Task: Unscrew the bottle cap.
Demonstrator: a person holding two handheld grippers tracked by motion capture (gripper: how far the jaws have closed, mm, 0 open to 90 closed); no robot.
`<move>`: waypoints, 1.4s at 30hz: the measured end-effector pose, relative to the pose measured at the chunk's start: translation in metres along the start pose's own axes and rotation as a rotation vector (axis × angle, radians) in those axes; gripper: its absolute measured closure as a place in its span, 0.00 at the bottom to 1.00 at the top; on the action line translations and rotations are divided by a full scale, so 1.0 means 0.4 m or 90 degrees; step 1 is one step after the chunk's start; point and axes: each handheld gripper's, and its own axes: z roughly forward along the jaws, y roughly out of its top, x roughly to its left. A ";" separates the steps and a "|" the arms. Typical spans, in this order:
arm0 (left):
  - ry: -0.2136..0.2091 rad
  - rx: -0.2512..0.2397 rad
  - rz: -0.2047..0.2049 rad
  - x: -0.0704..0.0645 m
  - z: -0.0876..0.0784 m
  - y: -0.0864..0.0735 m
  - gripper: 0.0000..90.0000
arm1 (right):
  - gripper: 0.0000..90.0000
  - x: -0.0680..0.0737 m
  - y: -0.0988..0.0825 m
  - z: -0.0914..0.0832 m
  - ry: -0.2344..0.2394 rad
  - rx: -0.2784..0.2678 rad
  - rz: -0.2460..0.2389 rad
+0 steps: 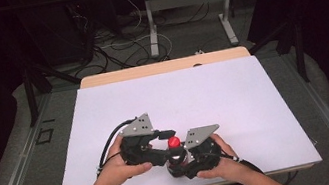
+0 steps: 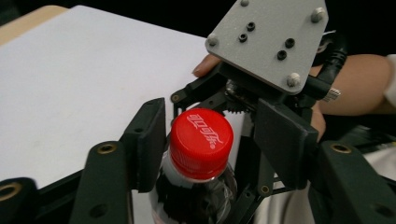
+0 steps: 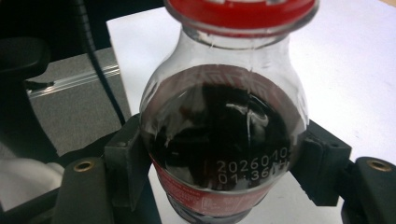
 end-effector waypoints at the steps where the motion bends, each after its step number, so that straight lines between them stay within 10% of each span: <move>1: -0.011 -0.005 -0.001 0.004 -0.002 -0.001 0.51 | 0.33 0.001 0.001 -0.001 0.005 0.007 -0.003; 9: -0.013 -0.016 -0.001 0.023 -0.010 -0.014 0.67 | 0.33 0.003 0.000 0.001 0.002 0.002 -0.005; 13: 0.030 -0.025 -0.008 0.010 -0.003 -0.017 0.68 | 0.33 -0.003 -0.001 0.002 -0.008 0.002 0.000; 24: 0.299 -0.072 -0.142 -0.085 0.062 0.002 0.68 | 0.33 -0.020 -0.003 -0.005 -0.071 0.005 0.052; 28: 0.359 -0.076 -0.161 -0.103 0.085 0.010 0.68 | 0.33 -0.025 -0.006 -0.005 -0.089 0.006 0.057; 34: 0.351 -0.067 -0.181 -0.094 0.088 0.014 0.68 | 0.33 -0.029 -0.010 -0.002 -0.094 0.013 0.070; 42: 0.254 -0.068 -0.156 -0.056 0.037 0.013 0.50 | 0.33 -0.034 -0.010 -0.007 -0.080 0.000 0.064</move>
